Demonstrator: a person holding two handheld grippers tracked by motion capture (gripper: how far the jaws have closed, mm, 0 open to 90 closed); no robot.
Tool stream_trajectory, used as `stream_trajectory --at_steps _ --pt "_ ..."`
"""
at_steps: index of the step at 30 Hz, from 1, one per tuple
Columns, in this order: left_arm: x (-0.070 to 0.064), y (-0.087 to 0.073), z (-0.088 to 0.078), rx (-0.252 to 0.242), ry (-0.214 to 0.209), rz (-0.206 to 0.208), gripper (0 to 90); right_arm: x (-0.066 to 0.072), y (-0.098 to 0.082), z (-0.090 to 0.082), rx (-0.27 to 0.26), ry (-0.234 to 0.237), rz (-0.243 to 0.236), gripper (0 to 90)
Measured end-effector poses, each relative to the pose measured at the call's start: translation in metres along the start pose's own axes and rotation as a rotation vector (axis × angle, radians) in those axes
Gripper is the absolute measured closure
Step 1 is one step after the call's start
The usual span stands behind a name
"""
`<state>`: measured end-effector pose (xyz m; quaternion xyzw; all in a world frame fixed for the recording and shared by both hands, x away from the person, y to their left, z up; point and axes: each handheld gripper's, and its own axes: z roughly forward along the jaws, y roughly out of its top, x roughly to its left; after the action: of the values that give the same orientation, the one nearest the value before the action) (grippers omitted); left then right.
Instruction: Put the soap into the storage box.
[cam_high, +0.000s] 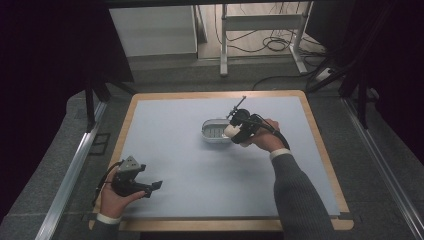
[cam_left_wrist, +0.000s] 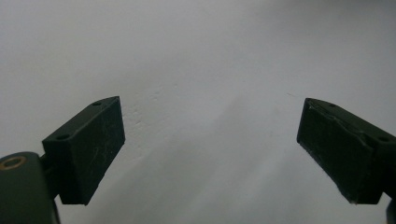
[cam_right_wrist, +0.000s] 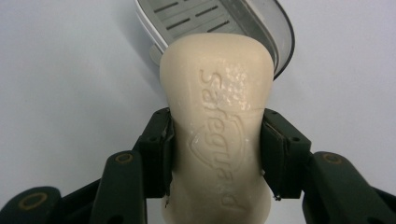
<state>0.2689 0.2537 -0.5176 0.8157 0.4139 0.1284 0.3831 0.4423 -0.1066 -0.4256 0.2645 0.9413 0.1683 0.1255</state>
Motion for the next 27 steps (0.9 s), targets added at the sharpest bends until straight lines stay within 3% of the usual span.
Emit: stream_trajectory --at_steps 10,27 --pt "0.0 0.001 0.003 0.01 0.004 0.003 8.0 -0.006 0.01 0.003 -0.012 0.004 -0.022 49.4" --pt "-0.001 0.001 0.006 0.014 -0.004 0.01 8.1 -0.002 0.036 0.014 -0.026 0.023 -0.083 49.4"
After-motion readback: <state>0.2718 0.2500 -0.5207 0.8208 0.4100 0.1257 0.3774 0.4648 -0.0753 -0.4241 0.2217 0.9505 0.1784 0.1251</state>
